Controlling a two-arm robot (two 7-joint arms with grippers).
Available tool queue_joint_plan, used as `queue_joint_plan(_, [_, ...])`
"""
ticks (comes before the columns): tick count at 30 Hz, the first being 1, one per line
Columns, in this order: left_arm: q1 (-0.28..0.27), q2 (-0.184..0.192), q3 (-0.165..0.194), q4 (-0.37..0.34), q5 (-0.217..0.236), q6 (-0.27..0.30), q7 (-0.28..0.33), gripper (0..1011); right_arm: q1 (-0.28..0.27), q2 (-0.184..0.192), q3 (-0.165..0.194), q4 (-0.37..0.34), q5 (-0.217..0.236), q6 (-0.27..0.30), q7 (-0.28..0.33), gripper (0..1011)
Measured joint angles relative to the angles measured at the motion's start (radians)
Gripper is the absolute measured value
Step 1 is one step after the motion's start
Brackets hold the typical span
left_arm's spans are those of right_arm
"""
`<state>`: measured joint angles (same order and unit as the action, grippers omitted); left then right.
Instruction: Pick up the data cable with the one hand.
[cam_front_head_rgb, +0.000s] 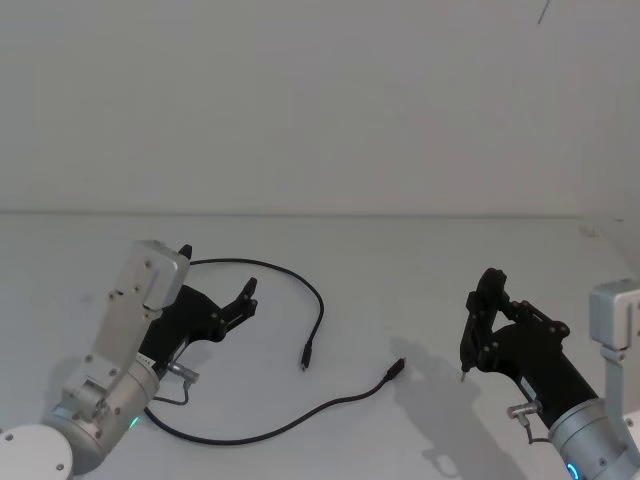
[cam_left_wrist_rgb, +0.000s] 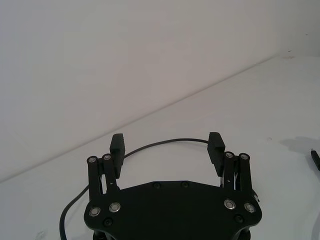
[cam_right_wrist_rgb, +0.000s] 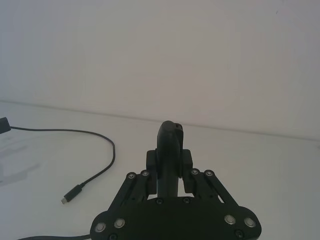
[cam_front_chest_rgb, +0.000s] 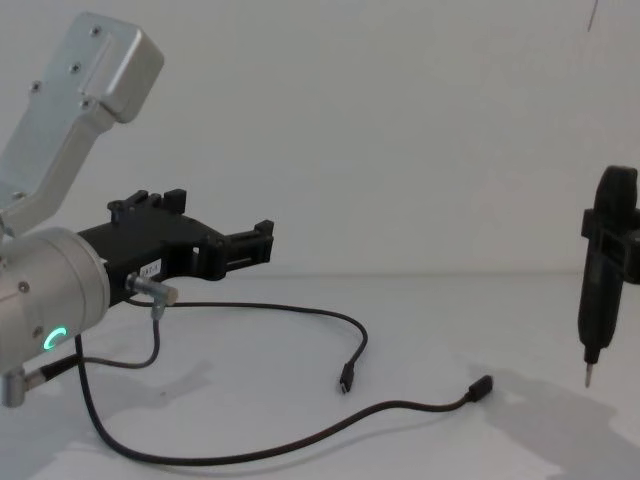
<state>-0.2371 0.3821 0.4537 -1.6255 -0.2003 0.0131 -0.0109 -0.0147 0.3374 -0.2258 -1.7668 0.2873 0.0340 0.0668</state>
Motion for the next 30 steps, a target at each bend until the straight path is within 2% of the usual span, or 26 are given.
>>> queue_joint_plan(30, [0.0, 0.0, 0.001, -0.001, 0.0, 0.001, 0.0, 1001, 0.0, 0.0, 0.0, 0.0, 0.0, 0.0, 0.0, 279])
